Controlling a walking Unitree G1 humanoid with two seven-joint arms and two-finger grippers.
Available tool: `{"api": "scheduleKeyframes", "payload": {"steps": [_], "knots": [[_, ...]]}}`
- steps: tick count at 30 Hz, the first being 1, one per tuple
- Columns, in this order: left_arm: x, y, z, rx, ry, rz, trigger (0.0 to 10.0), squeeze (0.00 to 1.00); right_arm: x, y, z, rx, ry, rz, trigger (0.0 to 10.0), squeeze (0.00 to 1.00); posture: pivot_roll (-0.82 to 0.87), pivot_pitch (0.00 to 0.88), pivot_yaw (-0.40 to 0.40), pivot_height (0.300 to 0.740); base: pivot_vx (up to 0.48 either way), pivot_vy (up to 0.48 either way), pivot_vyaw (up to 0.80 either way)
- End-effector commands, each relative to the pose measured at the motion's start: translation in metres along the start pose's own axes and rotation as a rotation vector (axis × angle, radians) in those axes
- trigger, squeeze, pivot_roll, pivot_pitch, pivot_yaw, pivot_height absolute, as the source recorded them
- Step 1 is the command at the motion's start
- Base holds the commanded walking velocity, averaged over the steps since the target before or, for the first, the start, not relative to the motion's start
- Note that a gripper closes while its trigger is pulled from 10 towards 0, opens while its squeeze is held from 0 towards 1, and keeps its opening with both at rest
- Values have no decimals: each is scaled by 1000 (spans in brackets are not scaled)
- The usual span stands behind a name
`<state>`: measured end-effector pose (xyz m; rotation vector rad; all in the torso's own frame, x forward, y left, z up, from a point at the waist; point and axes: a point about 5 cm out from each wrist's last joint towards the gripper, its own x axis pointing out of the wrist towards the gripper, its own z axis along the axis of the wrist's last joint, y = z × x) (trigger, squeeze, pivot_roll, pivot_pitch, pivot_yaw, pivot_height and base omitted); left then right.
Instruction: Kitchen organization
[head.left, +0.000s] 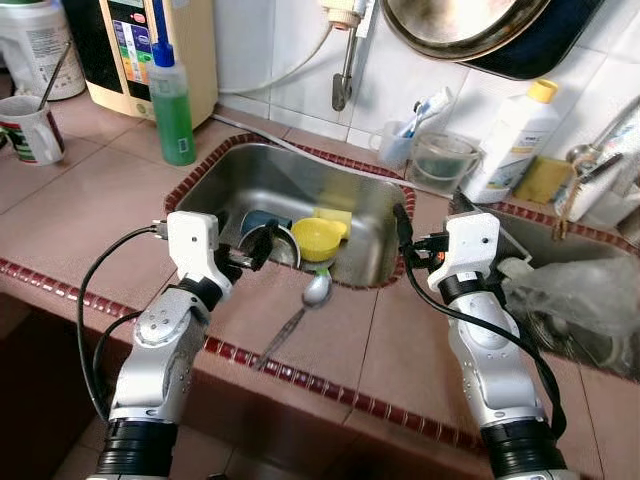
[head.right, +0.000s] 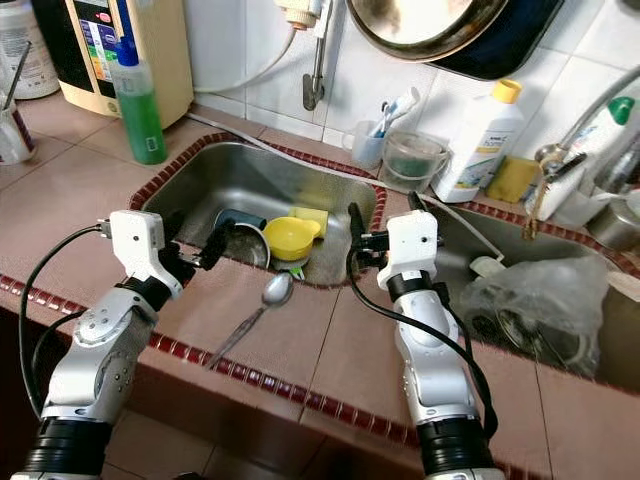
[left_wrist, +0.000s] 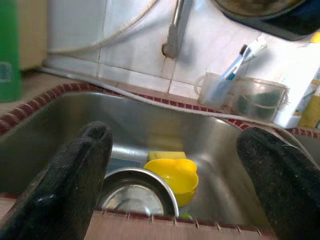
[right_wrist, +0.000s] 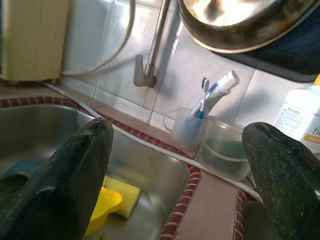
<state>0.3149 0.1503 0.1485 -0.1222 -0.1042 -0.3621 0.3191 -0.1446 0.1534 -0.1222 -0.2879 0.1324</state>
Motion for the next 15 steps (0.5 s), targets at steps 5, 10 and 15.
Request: {"api": "scheduleKeyframes", "payload": {"steps": [5, 10, 15], "knots": [[2, -4, 4, -4, -9, -13, 10000, 0, 3, -5, 0, 10, 12, -23, 10000, 0, 76, 0, -90, 740, 0, 0, -615], [3, -5, 4, -1, -12, -18, 10000, 0, 3, -5, 0, 4, 14, -24, 10000, 0, 73, 0, -89, 740, 0, 0, -755], [3, -5, 5, 6, -15, -17, 10000, 0, 4, -6, 0, -11, 20, -34, 10000, 0, 72, 0, -89, 740, 0, 0, -749]]}}
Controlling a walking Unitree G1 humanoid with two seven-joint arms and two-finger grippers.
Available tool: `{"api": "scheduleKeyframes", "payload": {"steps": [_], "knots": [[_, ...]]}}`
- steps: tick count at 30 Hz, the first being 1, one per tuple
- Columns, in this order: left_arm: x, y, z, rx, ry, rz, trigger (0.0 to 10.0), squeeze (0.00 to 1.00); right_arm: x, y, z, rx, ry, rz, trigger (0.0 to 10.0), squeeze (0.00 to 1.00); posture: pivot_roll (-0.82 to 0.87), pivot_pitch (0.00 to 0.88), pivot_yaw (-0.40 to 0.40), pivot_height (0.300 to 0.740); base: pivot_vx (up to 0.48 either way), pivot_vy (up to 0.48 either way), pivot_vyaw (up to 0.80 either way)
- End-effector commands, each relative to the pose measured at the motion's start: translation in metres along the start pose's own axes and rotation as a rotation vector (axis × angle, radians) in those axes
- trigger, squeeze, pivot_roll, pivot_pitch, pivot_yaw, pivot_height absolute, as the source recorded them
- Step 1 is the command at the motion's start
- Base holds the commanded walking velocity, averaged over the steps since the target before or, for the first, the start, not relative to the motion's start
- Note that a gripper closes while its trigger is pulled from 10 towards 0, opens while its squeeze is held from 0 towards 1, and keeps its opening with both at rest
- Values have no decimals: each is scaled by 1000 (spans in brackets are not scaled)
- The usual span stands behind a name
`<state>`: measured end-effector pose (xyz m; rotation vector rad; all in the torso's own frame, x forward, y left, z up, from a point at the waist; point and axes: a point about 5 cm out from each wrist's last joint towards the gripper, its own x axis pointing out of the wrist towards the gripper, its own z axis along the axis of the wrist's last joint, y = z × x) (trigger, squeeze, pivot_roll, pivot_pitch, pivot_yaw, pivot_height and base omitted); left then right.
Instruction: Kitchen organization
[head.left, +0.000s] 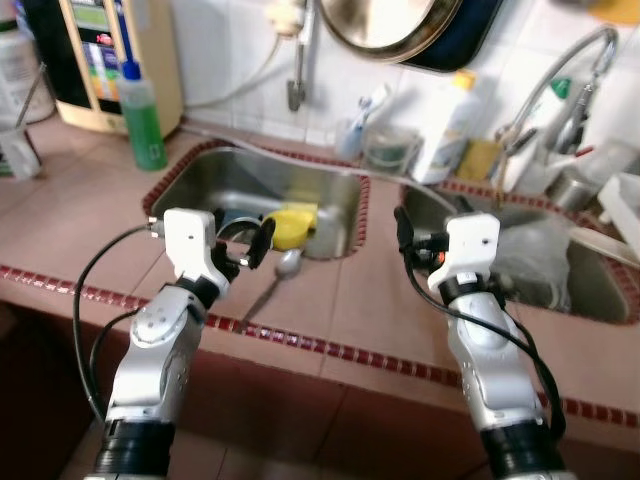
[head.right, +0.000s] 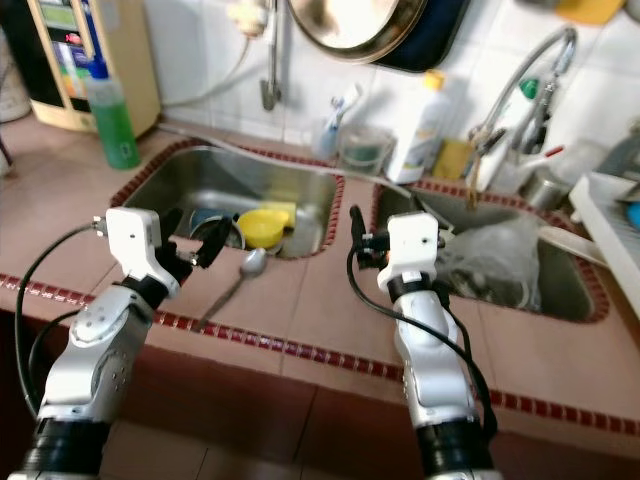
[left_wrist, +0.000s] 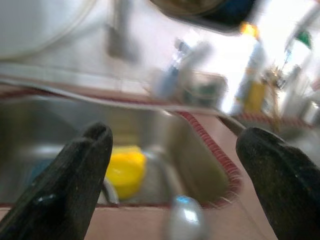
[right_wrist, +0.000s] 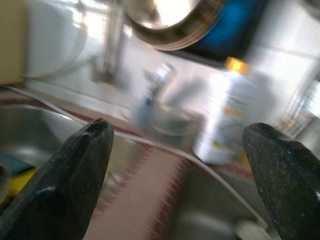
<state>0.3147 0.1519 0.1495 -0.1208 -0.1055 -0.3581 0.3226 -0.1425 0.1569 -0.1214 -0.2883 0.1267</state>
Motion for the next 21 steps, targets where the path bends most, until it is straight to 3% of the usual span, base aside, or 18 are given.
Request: {"api": "scheduleKeyframes", "payload": {"steps": [1, 5, 18, 21], "knots": [[4, -6, 4, 7, -14, -21, 10000, 0, 0, -8, -2, -17, 17, -28, 10000, 0, 72, 0, -89, 740, 0, 0, -744], [4, -6, 3, 49, -2, -23, 10000, 0, 0, -8, -2, -13, 20, -34, 10000, 0, 74, 0, -88, 740, 0, 0, -733], [2, -2, 4, 107, 17, -34, 10000, 0, -4, -6, -3, -12, 7, -34, 10000, 0, 72, 0, -83, 740, 0, 0, 0], [-3, -2, 0, 148, 35, -81, 10000, 0, -8, -4, -4, -14, 12, -14, 10000, 0, 70, 0, -85, 740, 0, 0, 0]]}}
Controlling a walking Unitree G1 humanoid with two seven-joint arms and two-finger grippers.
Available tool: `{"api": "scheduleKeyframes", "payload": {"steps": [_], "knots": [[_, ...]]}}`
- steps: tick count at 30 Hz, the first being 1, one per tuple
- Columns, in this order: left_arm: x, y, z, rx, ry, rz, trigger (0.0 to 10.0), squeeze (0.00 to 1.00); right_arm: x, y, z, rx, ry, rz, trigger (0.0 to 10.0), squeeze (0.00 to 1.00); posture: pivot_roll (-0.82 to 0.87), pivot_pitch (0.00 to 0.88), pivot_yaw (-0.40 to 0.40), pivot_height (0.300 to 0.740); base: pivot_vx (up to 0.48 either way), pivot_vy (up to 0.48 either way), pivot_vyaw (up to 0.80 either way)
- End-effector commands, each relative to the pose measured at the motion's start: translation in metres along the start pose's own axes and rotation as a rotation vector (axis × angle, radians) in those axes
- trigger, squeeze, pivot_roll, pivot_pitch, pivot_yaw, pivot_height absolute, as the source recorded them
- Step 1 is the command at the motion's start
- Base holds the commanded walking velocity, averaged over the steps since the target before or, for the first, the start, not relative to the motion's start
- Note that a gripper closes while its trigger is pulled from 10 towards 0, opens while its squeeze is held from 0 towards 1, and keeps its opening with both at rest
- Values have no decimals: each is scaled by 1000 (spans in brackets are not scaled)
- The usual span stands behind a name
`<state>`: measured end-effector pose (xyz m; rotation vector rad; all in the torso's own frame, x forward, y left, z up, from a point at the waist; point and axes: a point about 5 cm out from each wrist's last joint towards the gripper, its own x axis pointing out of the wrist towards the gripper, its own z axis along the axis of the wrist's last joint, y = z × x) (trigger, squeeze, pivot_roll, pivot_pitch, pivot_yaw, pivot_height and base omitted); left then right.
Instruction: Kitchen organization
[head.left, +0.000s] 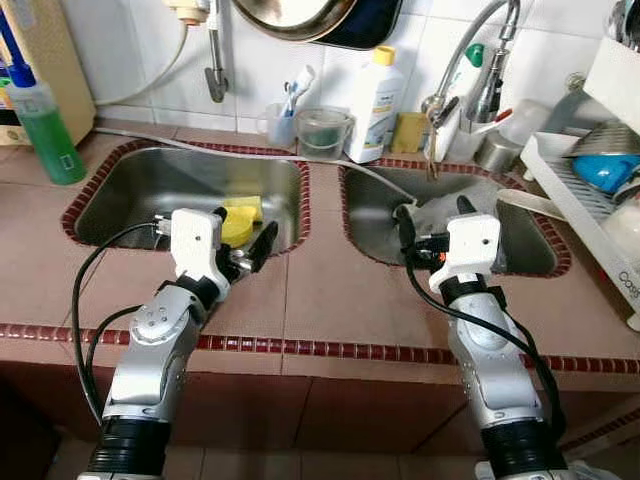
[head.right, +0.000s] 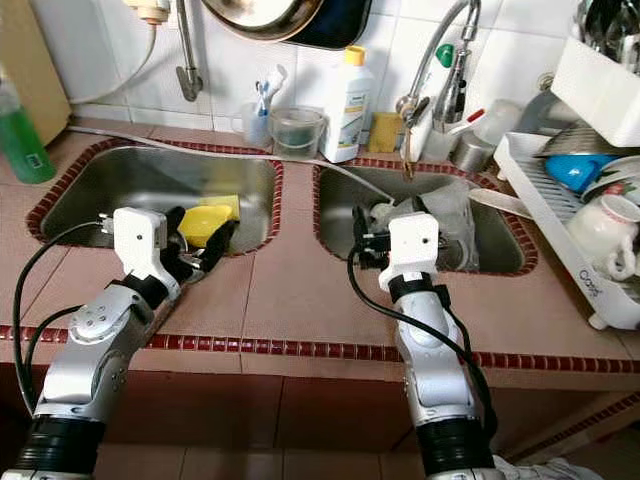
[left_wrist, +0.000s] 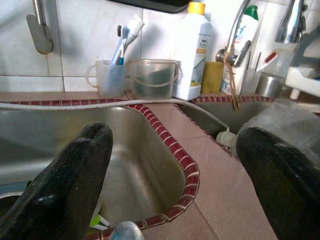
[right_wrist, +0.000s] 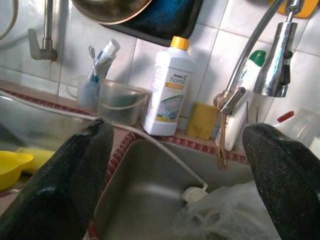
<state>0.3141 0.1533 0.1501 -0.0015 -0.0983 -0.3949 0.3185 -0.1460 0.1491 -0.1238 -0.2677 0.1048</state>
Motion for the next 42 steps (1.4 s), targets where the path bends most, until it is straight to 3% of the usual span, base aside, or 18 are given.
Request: {"api": "scheduleKeyframes", "payload": {"steps": [1, 8, 17, 21, 31, 42], "knots": [[-3, -4, -2, 51, 10, -51, 10000, 0, -3, -2, 2, -12, -9, 11, 10000, 0, 70, 0, -85, 740, 0, 0, 0], [-12, 6, -11, 64, 96, -86, 10000, 0, -16, -11, -8, -33, 26, 29, 10000, 0, 68, 0, -85, 740, 0, 0, 0], [-17, 11, -15, 109, 126, -82, 10000, 0, -25, -18, -11, -46, 43, 34, 10000, 0, 60, 0, -84, 740, 0, 0, 0], [-24, 12, -27, 63, 210, -102, 10000, 0, -27, -17, -10, -48, 45, 44, 10000, 0, 61, 0, -89, 740, 0, 0, 0], [-34, 30, -41, 49, 352, -8, 10000, 0, -32, -13, -9, -49, 48, 67, 10000, 0, 62, 0, -82, 740, 0, 0, 0], [-33, 35, -40, 50, 459, 7, 10000, 0, -34, -15, -9, -49, 52, 45, 10000, 0, 61, 0, -66, 740, 0, 0, 0]]}}
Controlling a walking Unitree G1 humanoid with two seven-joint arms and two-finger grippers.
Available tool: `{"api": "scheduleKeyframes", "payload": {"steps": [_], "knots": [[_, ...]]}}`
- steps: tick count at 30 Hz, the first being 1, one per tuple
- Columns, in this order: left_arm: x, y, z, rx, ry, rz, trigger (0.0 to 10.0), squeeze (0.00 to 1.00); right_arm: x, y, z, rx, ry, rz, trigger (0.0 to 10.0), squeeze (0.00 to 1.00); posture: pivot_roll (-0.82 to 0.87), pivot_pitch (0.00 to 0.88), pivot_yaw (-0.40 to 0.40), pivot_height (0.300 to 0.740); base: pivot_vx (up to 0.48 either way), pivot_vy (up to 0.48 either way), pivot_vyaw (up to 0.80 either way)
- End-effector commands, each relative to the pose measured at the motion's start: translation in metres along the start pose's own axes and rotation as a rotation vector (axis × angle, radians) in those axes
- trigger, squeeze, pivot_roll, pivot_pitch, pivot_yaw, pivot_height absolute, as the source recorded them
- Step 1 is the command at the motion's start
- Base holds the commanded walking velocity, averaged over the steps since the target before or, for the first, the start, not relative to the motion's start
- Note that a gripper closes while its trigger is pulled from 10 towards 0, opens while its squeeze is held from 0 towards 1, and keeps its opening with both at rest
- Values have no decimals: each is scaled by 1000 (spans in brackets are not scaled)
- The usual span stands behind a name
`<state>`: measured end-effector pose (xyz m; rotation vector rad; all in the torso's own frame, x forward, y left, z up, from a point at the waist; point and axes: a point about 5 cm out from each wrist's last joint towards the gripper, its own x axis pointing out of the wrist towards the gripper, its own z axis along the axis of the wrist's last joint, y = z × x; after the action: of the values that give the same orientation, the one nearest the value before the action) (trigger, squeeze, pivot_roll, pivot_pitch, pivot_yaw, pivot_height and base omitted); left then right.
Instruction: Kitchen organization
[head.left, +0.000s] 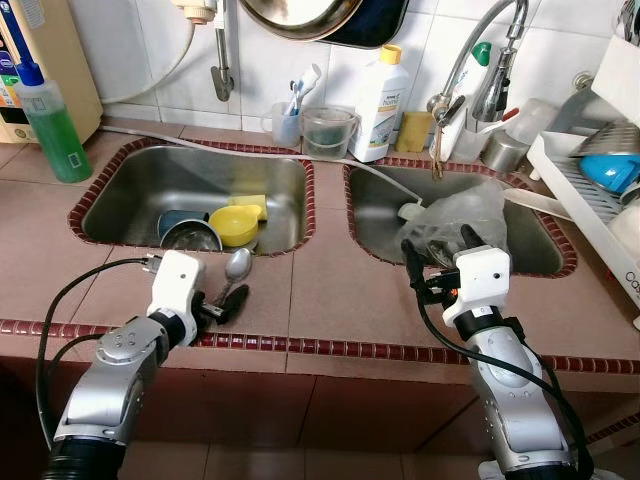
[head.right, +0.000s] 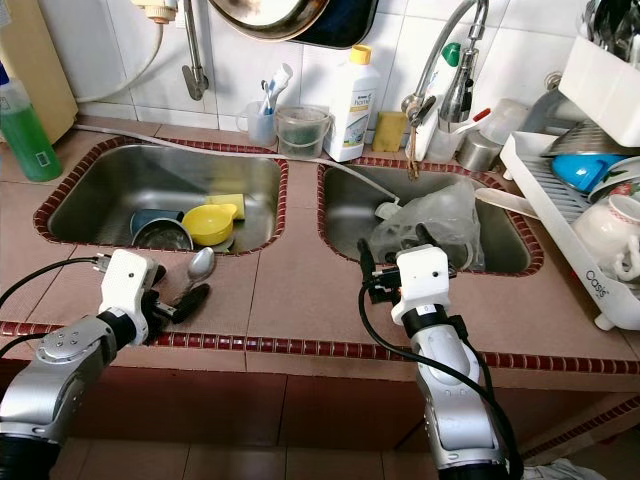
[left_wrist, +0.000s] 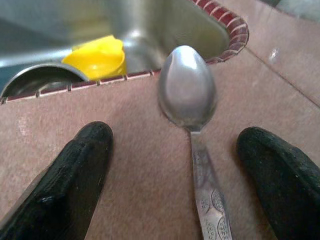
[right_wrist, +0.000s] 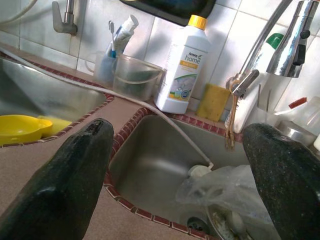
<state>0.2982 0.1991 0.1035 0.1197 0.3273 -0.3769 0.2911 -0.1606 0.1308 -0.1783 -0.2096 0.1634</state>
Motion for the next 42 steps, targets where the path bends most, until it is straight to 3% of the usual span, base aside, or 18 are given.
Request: {"api": "scheduleKeyframes", "payload": {"steps": [1, 10, 13, 25, 26, 33, 34, 35, 36, 37, 42], "knots": [[2, 0, 7, 13, 22, 4, 10000, 0, -1, -6, 3, -7, -4, -24, 10000, 0, 61, 0, -65, 740, 0, 0, 0], [6, -10, 21, 36, 45, -41, 10000, 0, 1, -6, 5, -8, -12, -47, 10000, 0, 55, 0, -43, 740, 0, 0, 0], [7, -12, 18, 62, 57, -45, 10000, 0, 1, -7, 5, -10, -12, -57, 10000, 0, 54, 0, -40, 740, 0, 0, 0], [1, -16, -4, 26, 140, -49, 10000, 0, 0, -10, 4, -15, -11, -65, 10000, 0, 56, 0, -46, 740, 0, 0, 0], [0, -17, -6, 20, 150, -45, 8941, 0, 0, -10, 5, -18, -11, -63, 10000, 0, 58, 0, -49, 740, 0, 0, 0], [-1, -17, -10, 20, 168, -38, 9098, 0, 1, -10, 6, -21, -13, -60, 10000, 0, 58, 0, -53, 740, 0, 0, 0], [-1, -17, -11, 21, 177, -39, 5412, 0, 1, -10, 6, -22, -14, -60, 10000, 0, 57, 0, -53, 740, 0, 0, 0], [-1, -17, -12, 29, 188, -37, 3333, 0, 1, -10, 6, -24, -14, -61, 10000, 0, 57, 0, -52, 740, 0, 0, 0], [-1, -17, -12, 29, 188, -37, 3333, 0, 1, -10, 6, -24, -14, -61, 10000, 0, 57, 0, -52, 740, 0, 0, 0], [-2, -16, -15, 47, 210, -28, 0, 0, 1, -10, 6, -26, -15, -62, 10000, 0, 55, 0, -52, 740, 0, 0, 0], [-2, -16, -17, 44, 224, -22, 0, 0, 1, -11, 7, -29, -16, -66, 10000, 0, 52, 0, -50, 740, 0, 0, 0]]}}
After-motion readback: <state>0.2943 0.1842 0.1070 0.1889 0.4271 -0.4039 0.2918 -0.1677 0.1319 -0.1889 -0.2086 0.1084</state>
